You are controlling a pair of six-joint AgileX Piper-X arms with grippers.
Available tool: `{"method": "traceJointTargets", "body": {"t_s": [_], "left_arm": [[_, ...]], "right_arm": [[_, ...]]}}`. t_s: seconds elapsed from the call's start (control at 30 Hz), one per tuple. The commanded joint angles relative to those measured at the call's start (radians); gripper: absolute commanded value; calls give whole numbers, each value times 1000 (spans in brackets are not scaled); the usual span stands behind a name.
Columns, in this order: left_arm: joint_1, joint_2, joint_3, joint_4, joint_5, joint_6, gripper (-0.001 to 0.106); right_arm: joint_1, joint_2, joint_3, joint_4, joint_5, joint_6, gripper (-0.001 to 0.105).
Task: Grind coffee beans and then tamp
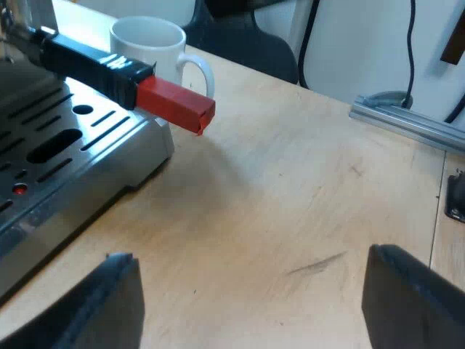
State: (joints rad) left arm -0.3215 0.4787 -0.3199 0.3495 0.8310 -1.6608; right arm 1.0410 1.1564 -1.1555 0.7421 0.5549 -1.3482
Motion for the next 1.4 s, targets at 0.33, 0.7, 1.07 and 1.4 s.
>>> {"method": "traceJointTargets", "body": {"t_s": [0.33, 0.7, 1.07, 1.4], "left_arm": [[-1, -1, -3, -19, 19, 11, 65], [-1, -1, -3, -14, 19, 9, 65], [-1, -1, -3, -12, 19, 9, 65], [-1, -1, -3, -12, 19, 9, 65]], "right_arm": [[-101, 73, -100, 191, -202, 107, 66], [-137, 179, -100, 183, -257, 142, 66], [-200, 227, -90, 131, -302, 142, 66], [-200, 291, -86, 105, -313, 142, 66]]}}
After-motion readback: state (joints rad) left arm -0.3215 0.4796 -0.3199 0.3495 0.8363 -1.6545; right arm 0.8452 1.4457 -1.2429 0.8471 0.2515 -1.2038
